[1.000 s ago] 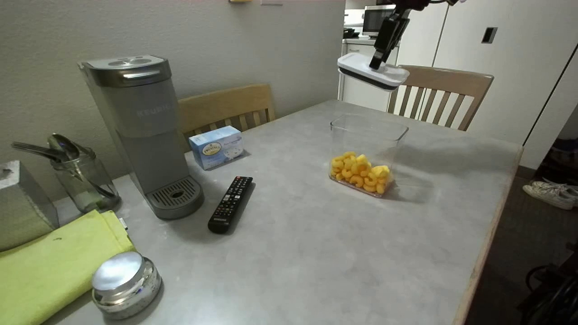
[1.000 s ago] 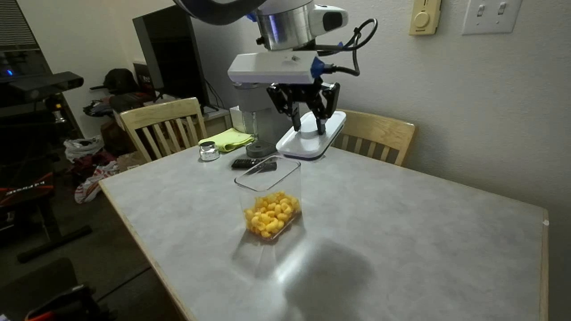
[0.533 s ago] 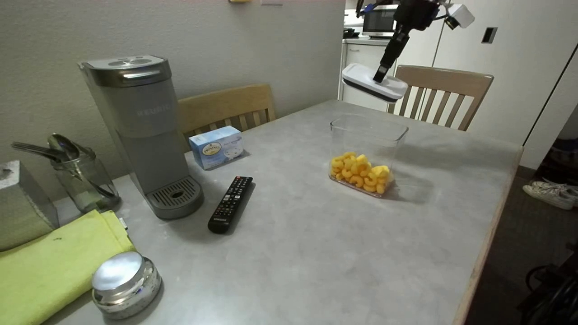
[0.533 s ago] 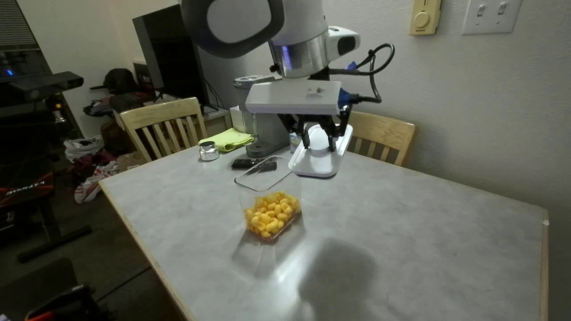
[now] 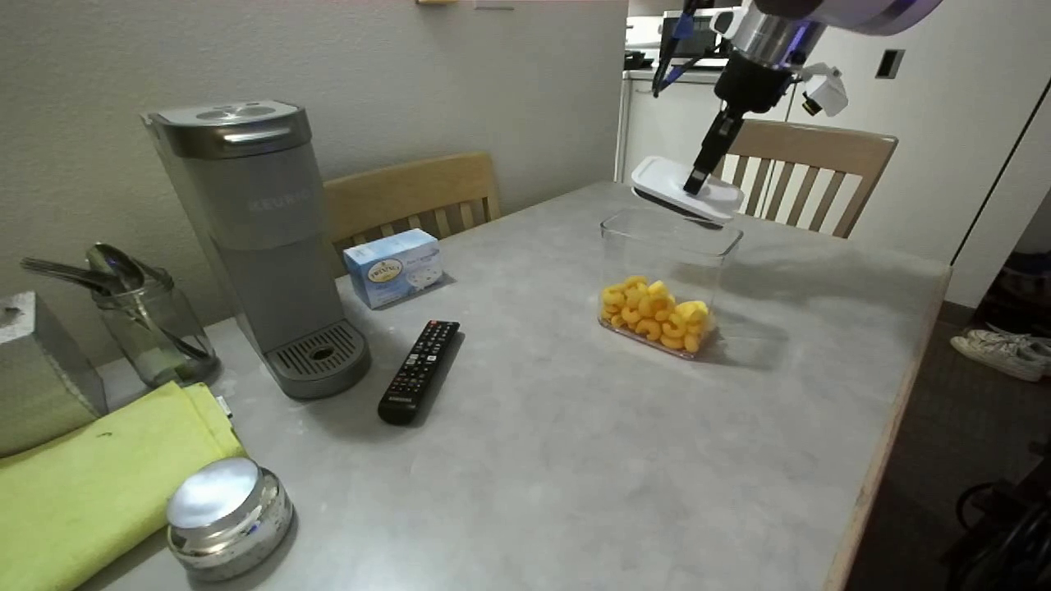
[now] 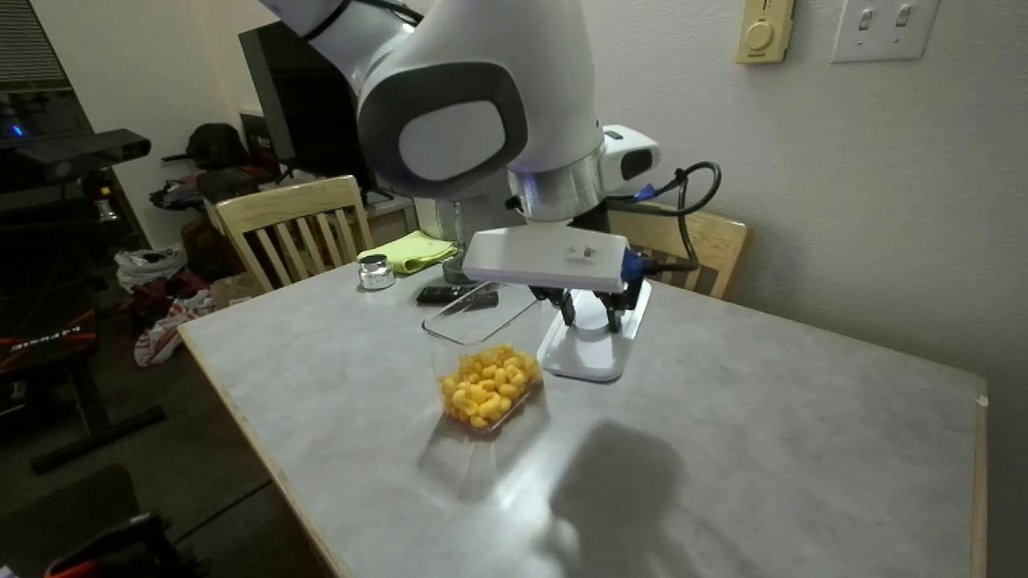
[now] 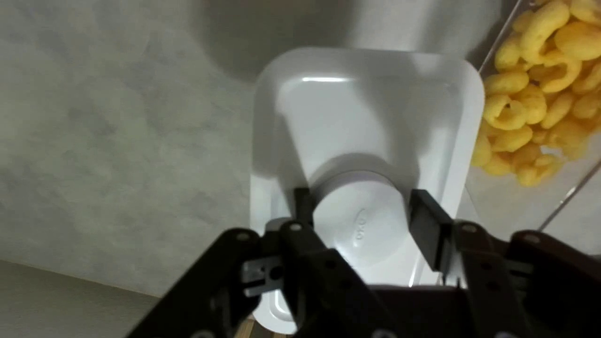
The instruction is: Pick up the white lid and put it on the table. Pick up the white lid and put it back on the container.
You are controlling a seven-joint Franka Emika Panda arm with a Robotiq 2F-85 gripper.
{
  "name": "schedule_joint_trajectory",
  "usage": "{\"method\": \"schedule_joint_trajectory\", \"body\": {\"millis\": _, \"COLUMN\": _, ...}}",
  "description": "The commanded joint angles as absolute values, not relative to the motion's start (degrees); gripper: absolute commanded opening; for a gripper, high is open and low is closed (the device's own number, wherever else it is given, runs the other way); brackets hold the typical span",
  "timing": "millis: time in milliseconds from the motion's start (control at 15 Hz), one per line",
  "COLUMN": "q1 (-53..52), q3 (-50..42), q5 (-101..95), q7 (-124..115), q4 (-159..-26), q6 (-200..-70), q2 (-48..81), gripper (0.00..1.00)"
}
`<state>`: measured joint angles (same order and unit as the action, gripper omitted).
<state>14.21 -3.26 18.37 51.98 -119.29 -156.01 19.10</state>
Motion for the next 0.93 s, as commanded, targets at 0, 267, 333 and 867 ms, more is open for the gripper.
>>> {"method": "schedule_joint_trajectory", "body": {"millis": 0, "q1": 15.84, "q3": -1.81, "q5": 17.05, "q7": 49.59, "q4": -120.54, "q6": -159.47, "q2": 21.08, "gripper": 0.29}}
{"method": "schedule_joint_trajectory", "body": {"millis": 267, "q1": 16.83, "q3": -0.42, "q5": 17.06, "q7": 46.75, "q4": -120.94, "q6": -160.7, "q2": 23.29, "gripper": 0.29}}
{"method": "schedule_joint_trajectory", "body": {"millis": 333, "q1": 17.21, "q3": 0.03, "q5": 17.14, "q7": 46.27, "q4": -120.84, "q6": -160.86, "q2": 23.81, "gripper": 0.29}}
{"method": "schedule_joint_trajectory", "body": {"millis": 867, "q1": 20.25, "q3": 1.78, "q5": 15.13, "q7": 44.9, "q4": -120.01, "q6": -164.46, "q2": 29.27, "gripper": 0.29}}
